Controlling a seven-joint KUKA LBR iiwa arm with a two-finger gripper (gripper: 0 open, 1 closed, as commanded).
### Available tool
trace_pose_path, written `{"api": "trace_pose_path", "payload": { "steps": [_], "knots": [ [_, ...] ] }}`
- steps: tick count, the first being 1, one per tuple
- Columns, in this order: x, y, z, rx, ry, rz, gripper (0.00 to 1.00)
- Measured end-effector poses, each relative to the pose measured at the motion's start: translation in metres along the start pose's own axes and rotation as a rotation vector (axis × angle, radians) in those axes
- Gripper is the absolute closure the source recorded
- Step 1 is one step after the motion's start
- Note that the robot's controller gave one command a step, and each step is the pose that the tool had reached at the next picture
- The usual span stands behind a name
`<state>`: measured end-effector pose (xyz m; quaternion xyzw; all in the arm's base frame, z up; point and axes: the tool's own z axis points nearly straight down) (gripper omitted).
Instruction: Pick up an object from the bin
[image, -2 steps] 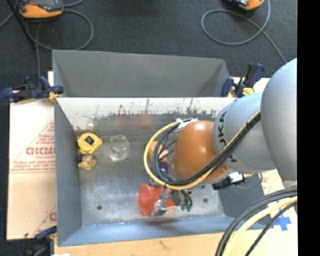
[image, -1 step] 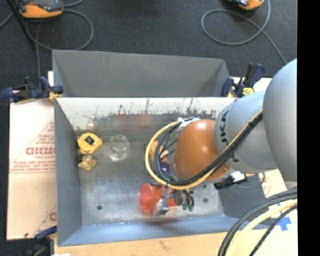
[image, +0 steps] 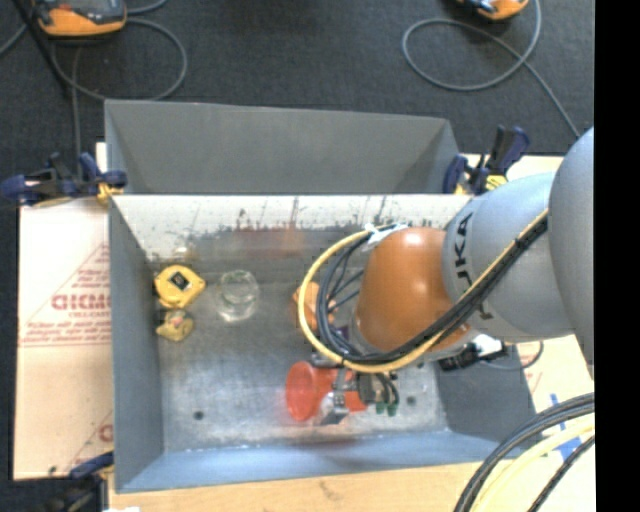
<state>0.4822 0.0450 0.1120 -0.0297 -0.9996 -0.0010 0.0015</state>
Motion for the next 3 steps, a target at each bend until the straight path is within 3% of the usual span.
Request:
{"api": "trace_pose_path", "payload": {
  "steps": [3],
  "knots": [
    [-0.002,0.0,-0.033,0.001,-0.007,-0.002,1.0]
  ]
}}
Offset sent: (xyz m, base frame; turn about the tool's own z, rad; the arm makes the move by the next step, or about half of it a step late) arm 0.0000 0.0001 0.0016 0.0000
